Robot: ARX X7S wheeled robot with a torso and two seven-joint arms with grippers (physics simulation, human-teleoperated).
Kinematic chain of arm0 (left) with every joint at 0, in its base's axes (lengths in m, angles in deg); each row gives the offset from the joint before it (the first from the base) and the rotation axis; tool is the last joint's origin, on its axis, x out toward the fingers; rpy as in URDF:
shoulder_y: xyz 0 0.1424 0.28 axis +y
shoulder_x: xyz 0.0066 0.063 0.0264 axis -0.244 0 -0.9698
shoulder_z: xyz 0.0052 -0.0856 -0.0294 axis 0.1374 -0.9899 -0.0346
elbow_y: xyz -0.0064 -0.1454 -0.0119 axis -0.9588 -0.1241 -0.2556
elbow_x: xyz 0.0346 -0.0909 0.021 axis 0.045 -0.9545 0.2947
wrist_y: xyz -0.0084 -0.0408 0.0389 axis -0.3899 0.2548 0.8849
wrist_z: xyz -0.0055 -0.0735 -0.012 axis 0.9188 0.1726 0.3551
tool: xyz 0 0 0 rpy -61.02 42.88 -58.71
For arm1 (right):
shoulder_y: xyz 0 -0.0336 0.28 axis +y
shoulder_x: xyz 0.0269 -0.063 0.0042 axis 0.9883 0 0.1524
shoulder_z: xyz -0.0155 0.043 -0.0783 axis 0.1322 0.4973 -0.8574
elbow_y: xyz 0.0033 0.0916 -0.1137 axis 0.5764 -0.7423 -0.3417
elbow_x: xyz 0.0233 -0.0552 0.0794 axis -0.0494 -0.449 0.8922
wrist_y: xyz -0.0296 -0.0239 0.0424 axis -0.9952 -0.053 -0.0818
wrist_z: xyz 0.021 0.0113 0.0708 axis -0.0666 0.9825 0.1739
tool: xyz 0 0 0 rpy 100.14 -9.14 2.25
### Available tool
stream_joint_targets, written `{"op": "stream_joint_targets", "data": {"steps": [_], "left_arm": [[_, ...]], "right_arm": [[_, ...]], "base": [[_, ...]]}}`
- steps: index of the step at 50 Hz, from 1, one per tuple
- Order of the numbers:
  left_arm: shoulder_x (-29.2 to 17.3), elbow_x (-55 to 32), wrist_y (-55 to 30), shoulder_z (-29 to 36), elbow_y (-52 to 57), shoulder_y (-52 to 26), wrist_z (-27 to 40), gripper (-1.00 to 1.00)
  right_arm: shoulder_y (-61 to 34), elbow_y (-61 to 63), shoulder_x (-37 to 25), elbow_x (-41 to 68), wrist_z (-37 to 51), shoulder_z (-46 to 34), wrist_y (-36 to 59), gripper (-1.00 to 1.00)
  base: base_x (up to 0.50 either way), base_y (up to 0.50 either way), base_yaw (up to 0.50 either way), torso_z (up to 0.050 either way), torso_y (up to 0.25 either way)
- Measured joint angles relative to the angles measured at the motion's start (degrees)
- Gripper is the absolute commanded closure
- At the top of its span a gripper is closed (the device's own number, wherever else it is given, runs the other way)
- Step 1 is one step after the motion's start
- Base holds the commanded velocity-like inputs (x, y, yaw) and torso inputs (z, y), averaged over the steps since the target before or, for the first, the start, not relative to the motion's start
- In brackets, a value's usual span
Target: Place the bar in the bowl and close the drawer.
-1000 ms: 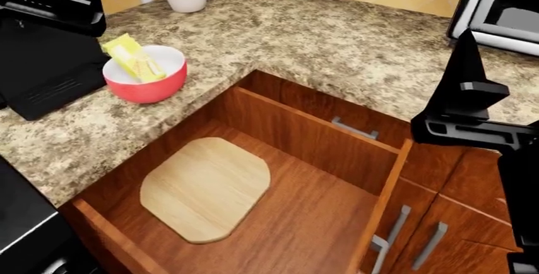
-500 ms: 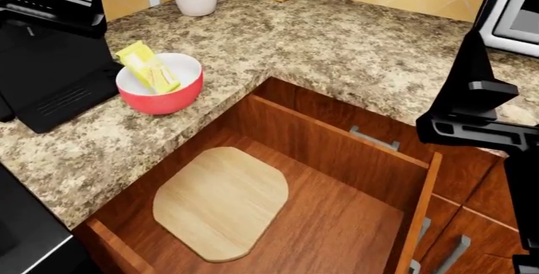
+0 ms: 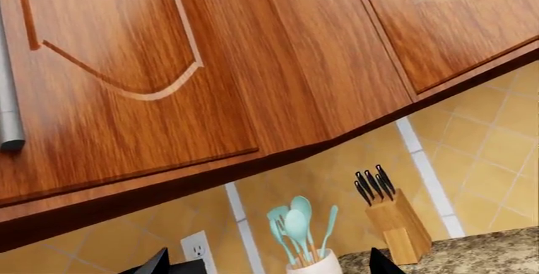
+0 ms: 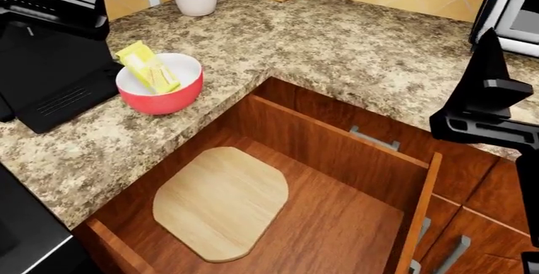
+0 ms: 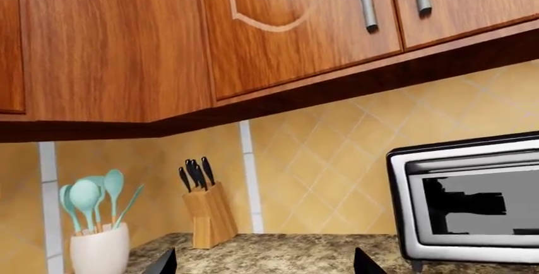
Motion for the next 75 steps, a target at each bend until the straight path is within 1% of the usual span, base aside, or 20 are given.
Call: {"op": "stream_joint_targets", "data": {"steps": [7, 16, 32, 35, 42, 45, 49, 52, 58, 67, 75], "left_arm": [[0.0, -0.1, 0.1, 0.1, 0.1, 0.1, 0.0, -1.0], [0.1, -0.2, 0.2, 0.3, 0.3, 0.0, 0.0, -1.0], [0.2, 0.4, 0.7, 0.9, 0.3, 0.3, -0.1, -1.0], [0.2, 0.5, 0.8, 1.1, 0.4, 0.4, -0.1, -1.0], [0.2, 0.7, 1.1, 1.3, 0.5, 0.8, -0.1, -1.0], [0.2, 0.7, 1.2, 1.3, 0.5, 0.9, -0.1, -1.0], [0.2, 0.9, 1.4, 1.4, 0.6, 1.2, -0.1, -1.0], [0.1, 0.9, 1.5, 1.4, 0.6, 1.4, -0.1, -1.0], [0.0, 0.9, 1.7, 1.4, 0.7, 1.7, 0.1, -1.0], [-0.1, 0.8, 2.0, 1.3, 0.8, 2.2, 0.2, -1.0], [0.0, 1.5, 2.5, 1.6, 0.8, 2.7, 0.2, -1.0]], "right_arm": [[3.0, -2.4, -2.5, -1.9, -0.2, -1.3, -3.4, -1.0], [9.0, -6.2, -5.2, -5.9, 0.4, -4.6, -10.3, -1.0], [24.9, -15.5, -6.6, -17.9, 6.7, -12.6, -26.8, -1.0], [32.4, -18.0, -6.3, -19.9, 7.9, -9.3, -30.2, -1.0], [53.4, -24.6, -3.9, -23.5, 9.5, 3.1, -37.8, -1.0], [61.5, -27.2, -1.8, -22.7, 7.9, 9.0, -40.6, -1.0], [70.9, -30.6, 2.0, -18.7, 2.9, 17.0, -43.1, -1.0], [76.3, -33.5, 5.1, -15.3, -2.0, 21.9, -44.3, -1.0], [84.3, -38.6, 12.5, -4.6, -18.3, 30.8, -45.7, -1.0], [89.1, -45.8, 21.5, 14.6, -43.1, 38.1, -42.9, -1.0], [90.1, -50.5, 26.3, 25.9, -58.5, 41.2, -39.1, -1.0]], "base": [[0.0, 0.0, 0.0, 0.0, 0.0], [0.0, 0.0, 0.0, 0.0, 0.0], [0.0, 0.0, 0.0, 0.0, 0.0], [0.0, 0.0, 0.0, 0.0, 0.0], [0.0, 0.0, 0.0, 0.0, 0.0], [0.0, 0.0, 0.0, 0.0, 0.0], [0.0, 0.0, 0.0, 0.0, 0.0], [0.0, 0.0, 0.0, 0.0, 0.0], [0.0, 0.0, 0.0, 0.0, 0.0], [0.0, 0.0, 0.0, 0.0, 0.0], [0.0, 0.0, 0.0, 0.0, 0.0]]}}
